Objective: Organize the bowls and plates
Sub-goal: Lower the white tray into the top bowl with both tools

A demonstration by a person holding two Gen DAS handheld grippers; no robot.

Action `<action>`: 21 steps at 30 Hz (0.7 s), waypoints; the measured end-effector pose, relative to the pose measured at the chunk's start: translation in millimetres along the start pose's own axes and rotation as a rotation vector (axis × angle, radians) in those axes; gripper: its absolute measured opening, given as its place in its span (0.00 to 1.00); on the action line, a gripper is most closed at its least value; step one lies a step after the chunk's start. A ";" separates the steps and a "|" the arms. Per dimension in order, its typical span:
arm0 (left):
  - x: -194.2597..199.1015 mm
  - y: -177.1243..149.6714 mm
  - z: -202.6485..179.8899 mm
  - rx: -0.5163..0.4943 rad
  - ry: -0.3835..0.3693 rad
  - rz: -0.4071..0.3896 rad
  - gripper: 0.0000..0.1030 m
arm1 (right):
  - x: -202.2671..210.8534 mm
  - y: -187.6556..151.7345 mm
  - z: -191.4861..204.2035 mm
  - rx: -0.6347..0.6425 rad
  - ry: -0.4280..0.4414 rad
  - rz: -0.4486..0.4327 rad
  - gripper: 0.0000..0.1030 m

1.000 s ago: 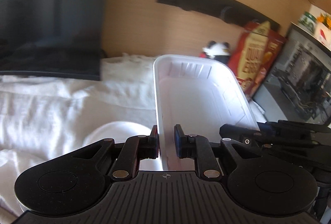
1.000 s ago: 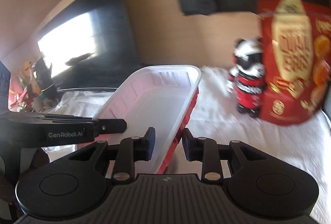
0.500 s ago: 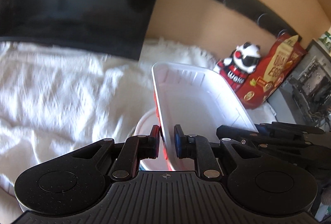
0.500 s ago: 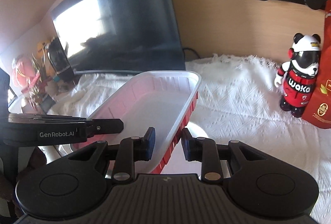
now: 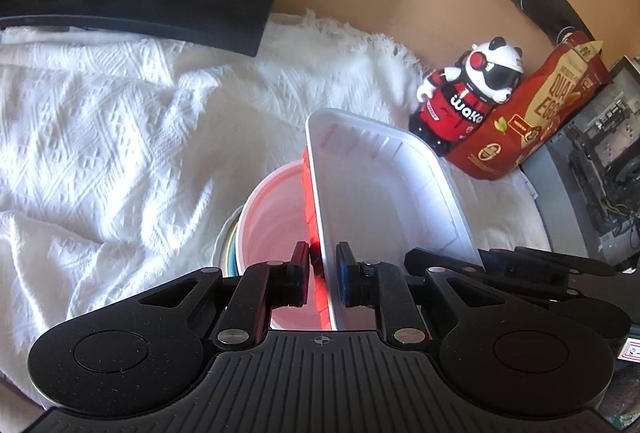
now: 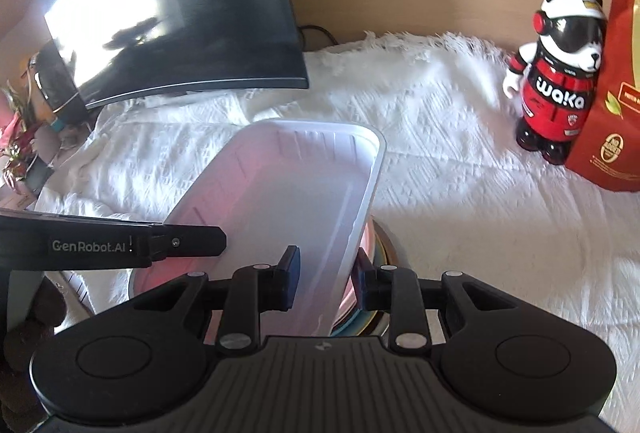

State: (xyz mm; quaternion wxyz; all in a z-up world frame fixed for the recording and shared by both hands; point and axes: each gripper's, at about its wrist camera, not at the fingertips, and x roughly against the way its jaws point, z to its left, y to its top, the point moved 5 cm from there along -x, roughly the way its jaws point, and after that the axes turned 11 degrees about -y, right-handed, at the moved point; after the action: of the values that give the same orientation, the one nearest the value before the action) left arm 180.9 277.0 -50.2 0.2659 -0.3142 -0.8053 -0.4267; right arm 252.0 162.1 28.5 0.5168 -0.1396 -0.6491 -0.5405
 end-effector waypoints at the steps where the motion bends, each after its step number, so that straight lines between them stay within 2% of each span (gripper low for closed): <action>1: 1.0 -0.3 -1.4 -0.012 0.010 -0.003 0.16 | 0.1 0.2 0.2 -0.002 0.001 0.002 0.27; 9: 10.1 -0.3 -4.7 -0.051 0.074 -0.020 0.16 | 3.4 -0.5 8.6 0.024 0.024 0.002 0.27; 21: 4.6 -1.9 7.9 0.022 0.041 0.033 0.15 | -5.7 -2.5 10.3 0.040 0.007 0.019 0.27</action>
State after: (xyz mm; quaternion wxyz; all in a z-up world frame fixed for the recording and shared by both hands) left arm 175.2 284.1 -51.9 0.2927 -0.3156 -0.7989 -0.4200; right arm 247.2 172.0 23.6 0.5267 -0.1336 -0.6567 -0.5230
